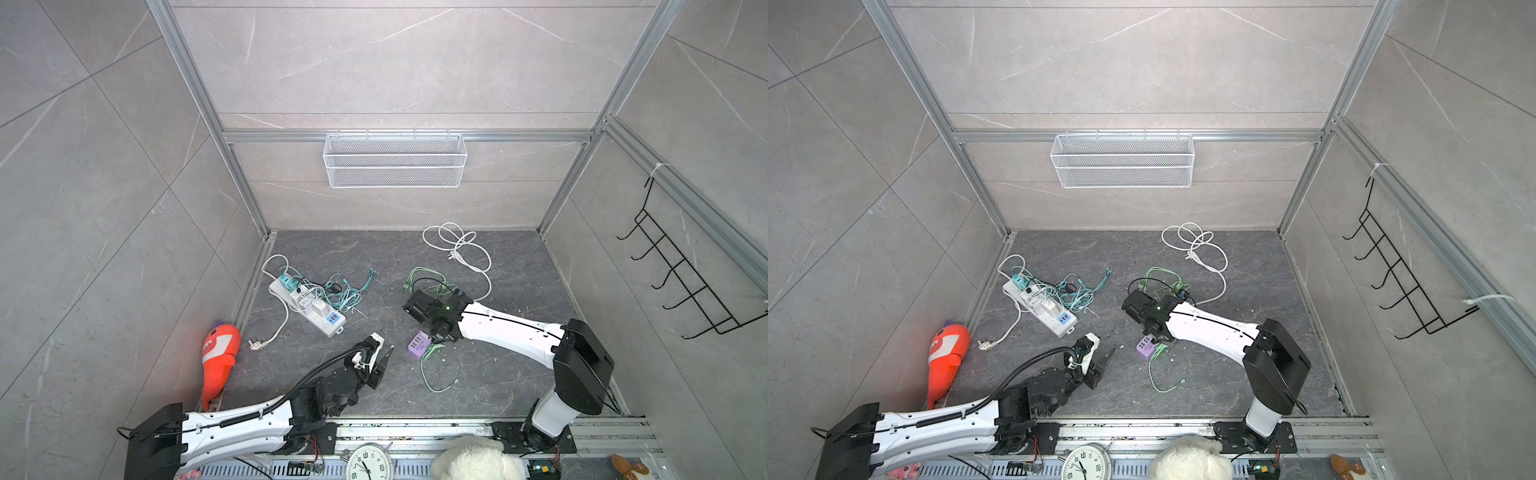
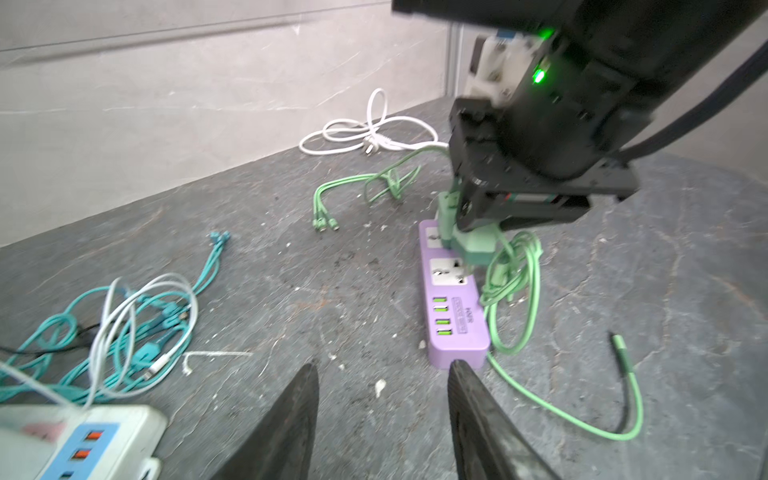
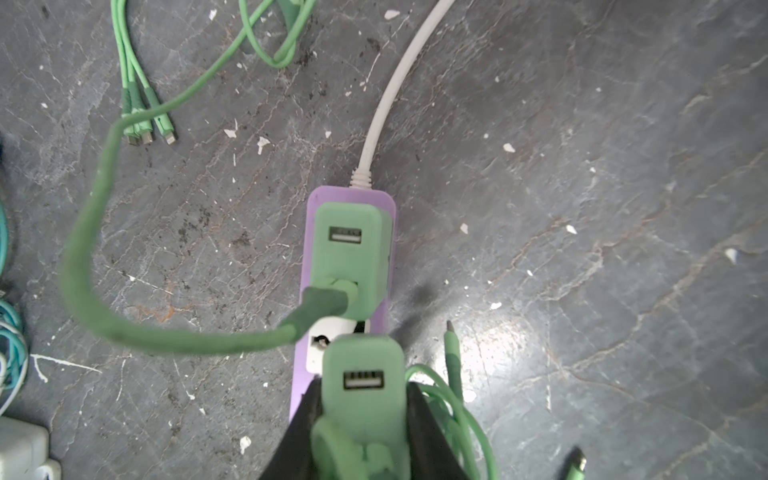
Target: Insert the plug
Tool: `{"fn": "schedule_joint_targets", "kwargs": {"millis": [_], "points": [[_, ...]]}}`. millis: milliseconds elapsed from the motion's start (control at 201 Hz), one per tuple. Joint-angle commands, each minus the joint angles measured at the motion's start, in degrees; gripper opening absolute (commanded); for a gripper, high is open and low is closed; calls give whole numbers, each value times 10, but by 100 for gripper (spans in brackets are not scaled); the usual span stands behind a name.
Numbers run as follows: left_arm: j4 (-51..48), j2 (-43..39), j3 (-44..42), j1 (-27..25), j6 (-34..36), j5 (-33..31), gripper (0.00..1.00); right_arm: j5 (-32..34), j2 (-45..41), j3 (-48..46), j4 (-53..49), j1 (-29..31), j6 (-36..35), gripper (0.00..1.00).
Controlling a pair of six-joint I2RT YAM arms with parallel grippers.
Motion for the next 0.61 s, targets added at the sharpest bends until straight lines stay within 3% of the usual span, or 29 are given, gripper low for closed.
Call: {"fn": "schedule_joint_targets", "kwargs": {"millis": [0,602], "points": [[-12,4,0,-1,1,-39,53,25,28,30,-49,6,24,0],[-30,-18,-1,-1,1,-43,53,45,87,67,-97,16,71,0]]}}
